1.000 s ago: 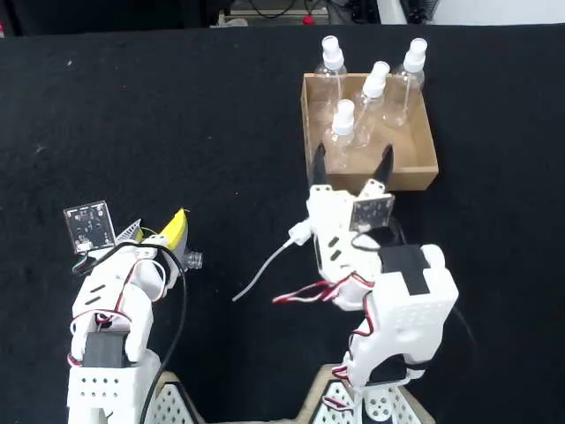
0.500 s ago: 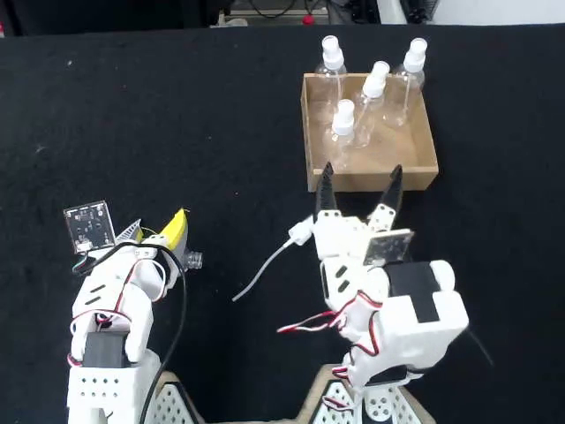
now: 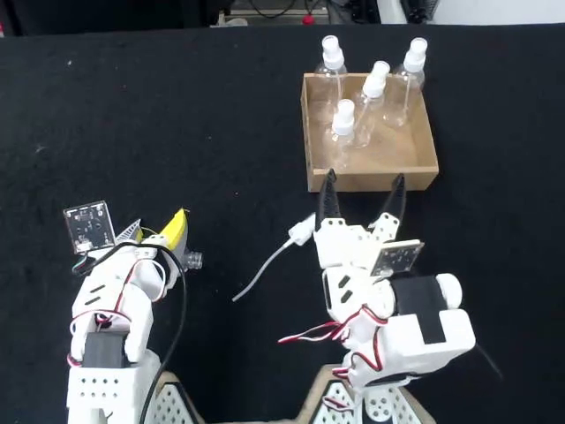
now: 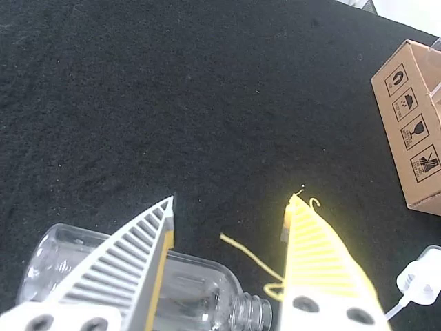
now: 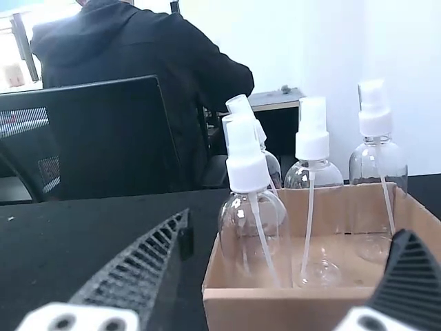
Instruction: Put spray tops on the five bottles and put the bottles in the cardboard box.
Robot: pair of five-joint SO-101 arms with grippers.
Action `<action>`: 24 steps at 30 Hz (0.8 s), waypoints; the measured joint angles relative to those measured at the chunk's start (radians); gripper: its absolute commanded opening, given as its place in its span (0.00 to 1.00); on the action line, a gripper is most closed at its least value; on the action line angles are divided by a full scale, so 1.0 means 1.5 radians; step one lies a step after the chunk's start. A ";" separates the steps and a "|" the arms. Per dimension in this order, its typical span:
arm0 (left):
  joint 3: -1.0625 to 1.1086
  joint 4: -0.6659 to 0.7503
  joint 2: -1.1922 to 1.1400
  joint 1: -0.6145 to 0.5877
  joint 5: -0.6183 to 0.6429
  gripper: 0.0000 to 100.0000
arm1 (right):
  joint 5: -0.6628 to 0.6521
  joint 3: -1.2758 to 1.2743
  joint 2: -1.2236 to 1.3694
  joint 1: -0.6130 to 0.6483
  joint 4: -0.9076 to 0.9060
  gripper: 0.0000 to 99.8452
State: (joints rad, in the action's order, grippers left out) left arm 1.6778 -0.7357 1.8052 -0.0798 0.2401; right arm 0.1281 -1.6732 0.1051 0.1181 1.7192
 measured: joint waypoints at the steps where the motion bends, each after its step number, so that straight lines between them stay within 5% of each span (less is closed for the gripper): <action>1: 0.000 0.000 0.000 0.000 0.000 0.25 | 0.000 0.000 0.000 0.005 0.000 0.40; 9: 0.000 0.000 0.000 0.000 0.000 0.25 | -0.008 -0.001 -0.023 0.055 0.001 0.40; 17: 0.000 0.000 0.000 0.000 0.000 0.25 | -0.073 -0.001 -0.242 0.058 0.000 0.40; 24: 0.000 0.000 0.000 0.000 0.000 0.25 | -0.073 0.000 -0.478 0.058 -0.118 0.40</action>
State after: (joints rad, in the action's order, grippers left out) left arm 1.6778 -0.7357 1.8052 -0.0798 0.2401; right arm 0.0192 -1.6732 -0.6114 0.2056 1.5428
